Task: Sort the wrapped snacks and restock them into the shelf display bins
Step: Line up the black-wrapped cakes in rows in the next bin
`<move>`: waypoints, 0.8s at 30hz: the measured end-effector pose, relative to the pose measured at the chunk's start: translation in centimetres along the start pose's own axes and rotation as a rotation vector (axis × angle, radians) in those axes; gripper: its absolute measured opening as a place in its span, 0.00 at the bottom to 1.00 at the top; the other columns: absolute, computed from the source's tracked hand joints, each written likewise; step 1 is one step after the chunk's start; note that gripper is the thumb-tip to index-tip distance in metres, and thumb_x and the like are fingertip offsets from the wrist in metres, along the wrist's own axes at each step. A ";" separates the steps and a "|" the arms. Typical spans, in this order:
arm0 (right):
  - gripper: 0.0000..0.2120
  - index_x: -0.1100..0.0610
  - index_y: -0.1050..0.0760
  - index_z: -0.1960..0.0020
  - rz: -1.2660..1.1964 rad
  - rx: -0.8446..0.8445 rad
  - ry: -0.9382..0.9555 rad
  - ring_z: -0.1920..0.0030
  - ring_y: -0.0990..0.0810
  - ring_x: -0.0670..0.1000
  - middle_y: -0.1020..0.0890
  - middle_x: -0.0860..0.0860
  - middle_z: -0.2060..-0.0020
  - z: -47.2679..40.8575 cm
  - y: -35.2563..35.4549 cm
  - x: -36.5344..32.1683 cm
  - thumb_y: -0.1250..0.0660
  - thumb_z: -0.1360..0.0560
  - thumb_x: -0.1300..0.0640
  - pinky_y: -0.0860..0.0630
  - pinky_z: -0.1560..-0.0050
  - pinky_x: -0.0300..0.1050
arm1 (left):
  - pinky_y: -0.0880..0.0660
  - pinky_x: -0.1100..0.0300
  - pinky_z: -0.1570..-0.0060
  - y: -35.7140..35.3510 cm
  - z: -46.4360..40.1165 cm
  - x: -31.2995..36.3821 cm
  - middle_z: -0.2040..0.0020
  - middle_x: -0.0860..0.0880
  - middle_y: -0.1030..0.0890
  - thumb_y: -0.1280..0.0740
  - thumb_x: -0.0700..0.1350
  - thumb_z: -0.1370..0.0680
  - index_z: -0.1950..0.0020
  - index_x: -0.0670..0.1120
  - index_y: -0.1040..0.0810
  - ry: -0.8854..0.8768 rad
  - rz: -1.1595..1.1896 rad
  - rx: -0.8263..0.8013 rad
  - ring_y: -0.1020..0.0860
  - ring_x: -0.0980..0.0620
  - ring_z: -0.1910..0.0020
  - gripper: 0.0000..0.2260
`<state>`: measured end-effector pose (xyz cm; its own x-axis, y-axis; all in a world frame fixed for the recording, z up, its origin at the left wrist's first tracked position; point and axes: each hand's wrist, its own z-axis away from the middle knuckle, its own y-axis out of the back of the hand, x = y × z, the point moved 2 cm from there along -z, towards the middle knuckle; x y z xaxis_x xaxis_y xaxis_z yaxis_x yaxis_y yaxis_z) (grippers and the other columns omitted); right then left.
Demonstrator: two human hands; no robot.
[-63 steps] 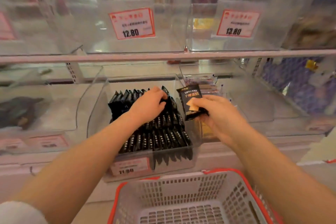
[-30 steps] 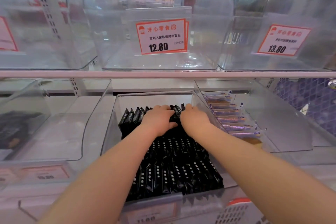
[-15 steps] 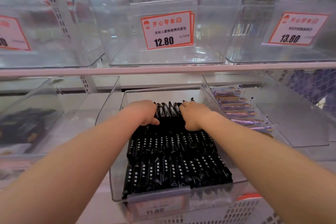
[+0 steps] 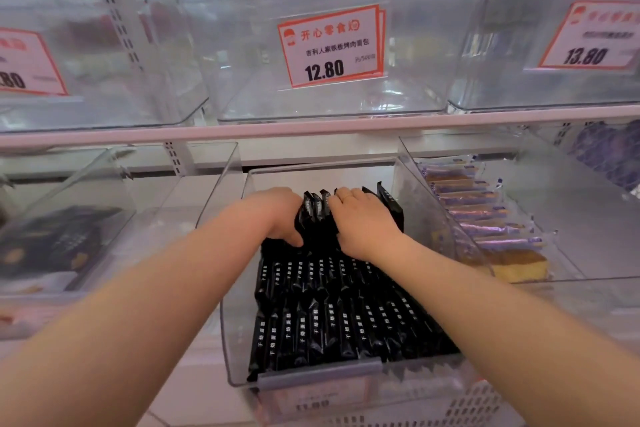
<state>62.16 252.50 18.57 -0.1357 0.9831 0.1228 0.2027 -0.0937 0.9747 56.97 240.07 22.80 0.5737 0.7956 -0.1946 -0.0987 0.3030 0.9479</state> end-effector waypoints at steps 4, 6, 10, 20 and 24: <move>0.30 0.60 0.41 0.28 -0.095 -0.073 0.207 0.30 0.38 0.56 0.39 0.56 0.28 -0.4 0.4 -1.1 0.35 0.27 0.57 0.37 0.31 0.50 | 0.26 0.54 0.53 0.0 0.7 -1.2 0.42 0.47 0.26 0.30 0.53 0.28 0.36 0.47 0.29 0.025 -0.235 -0.014 0.24 0.46 0.44 0.23; 0.27 0.60 0.40 0.29 -0.011 -0.024 0.210 0.33 0.35 0.56 0.36 0.56 0.30 -0.8 0.2 -1.6 0.36 0.25 0.56 0.32 0.38 0.50 | 0.27 0.55 0.55 -0.1 0.4 -1.2 0.42 0.47 0.26 0.31 0.53 0.26 0.37 0.46 0.29 0.044 -0.258 -0.027 0.23 0.45 0.45 0.21; 0.20 0.59 0.36 0.34 0.079 0.070 0.157 0.40 0.30 0.57 0.30 0.56 0.37 -1.6 -0.1 -1.9 0.37 0.24 0.58 0.31 0.50 0.47 | 0.29 0.55 0.58 -0.1 -0.3 -1.2 0.42 0.46 0.25 0.30 0.50 0.27 0.37 0.44 0.30 0.055 -0.236 0.002 0.23 0.45 0.45 0.22; 0.22 0.56 0.32 0.35 -0.166 0.070 0.150 0.41 0.29 0.55 0.28 0.53 0.39 0.8 2.7 -1.3 0.34 0.26 0.49 0.31 0.47 0.47 | 0.30 0.53 0.55 1.0 2.4 -0.7 0.41 0.46 0.29 0.31 0.51 0.27 0.39 0.44 0.32 -0.112 -0.209 0.265 0.28 0.45 0.42 0.21; 0.18 0.54 0.28 0.41 -0.227 -0.282 0.174 0.45 0.26 0.53 0.26 0.51 0.45 3.4 1.6 -1.7 0.33 0.27 0.47 0.28 0.50 0.47 | 0.28 0.56 0.56 -0.6 4.5 1.5 0.44 0.48 0.24 0.35 0.54 0.24 0.43 0.47 0.27 -0.300 -0.258 -0.027 0.25 0.47 0.45 0.14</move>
<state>66.01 251.20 19.27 -0.3140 0.9446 -0.0957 -0.1228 0.0595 0.9906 61.51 238.75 23.06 0.7943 0.5038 -0.3396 0.0610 0.4900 0.8696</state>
